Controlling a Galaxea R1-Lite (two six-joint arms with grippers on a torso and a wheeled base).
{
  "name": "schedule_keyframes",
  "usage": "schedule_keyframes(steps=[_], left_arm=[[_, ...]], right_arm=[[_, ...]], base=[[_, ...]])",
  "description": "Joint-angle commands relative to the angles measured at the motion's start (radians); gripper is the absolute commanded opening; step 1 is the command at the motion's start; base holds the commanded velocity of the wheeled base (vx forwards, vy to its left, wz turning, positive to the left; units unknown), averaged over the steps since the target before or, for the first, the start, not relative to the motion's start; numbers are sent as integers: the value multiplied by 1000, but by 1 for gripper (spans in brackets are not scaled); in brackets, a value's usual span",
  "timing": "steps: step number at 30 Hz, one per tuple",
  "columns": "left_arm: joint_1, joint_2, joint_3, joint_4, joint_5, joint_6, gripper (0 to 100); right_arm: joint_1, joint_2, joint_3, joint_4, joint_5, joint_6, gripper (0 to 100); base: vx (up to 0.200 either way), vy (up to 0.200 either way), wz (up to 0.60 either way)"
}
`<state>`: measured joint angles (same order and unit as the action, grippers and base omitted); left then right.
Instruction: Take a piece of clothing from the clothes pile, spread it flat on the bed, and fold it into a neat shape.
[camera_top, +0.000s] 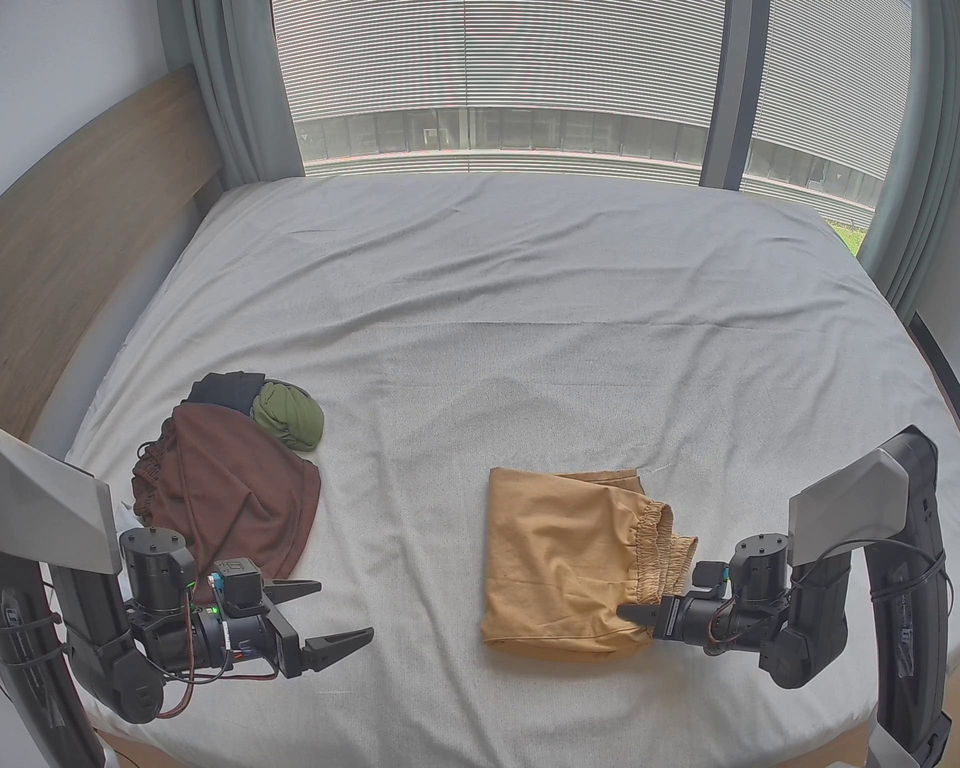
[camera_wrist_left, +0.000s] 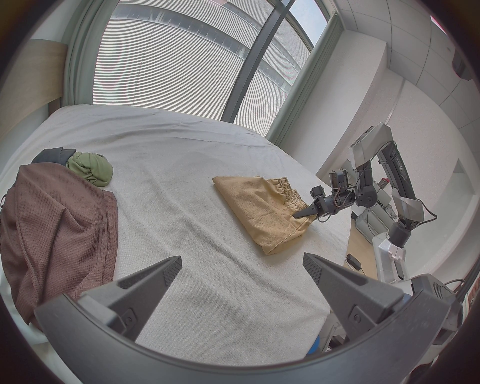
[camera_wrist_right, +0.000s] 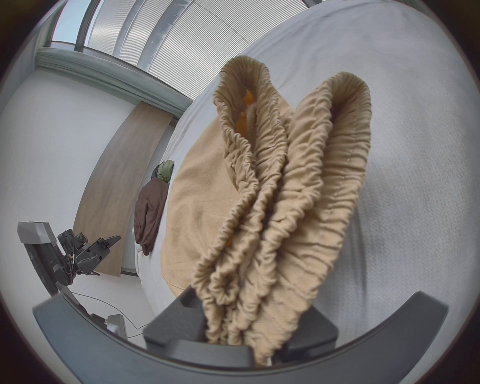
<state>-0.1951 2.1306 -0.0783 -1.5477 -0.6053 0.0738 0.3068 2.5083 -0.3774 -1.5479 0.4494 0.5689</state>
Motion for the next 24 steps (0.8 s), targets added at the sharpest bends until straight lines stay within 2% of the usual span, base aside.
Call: schedule_keyframes(steps=[1,12,24], left_arm=[[0,-9,14,0,-1,0,100],[-1,-32,23,0,-1,0,100],[-1,-35,26,0,-1,0,100]], right_arm=[[14,-43,3,-1,0,0,0],[74,-181,-3,0,-1,65,0],[106,-284,-47,3,3,69,0]], base=[[0,0,0],[0,0,0],[0,0,0]])
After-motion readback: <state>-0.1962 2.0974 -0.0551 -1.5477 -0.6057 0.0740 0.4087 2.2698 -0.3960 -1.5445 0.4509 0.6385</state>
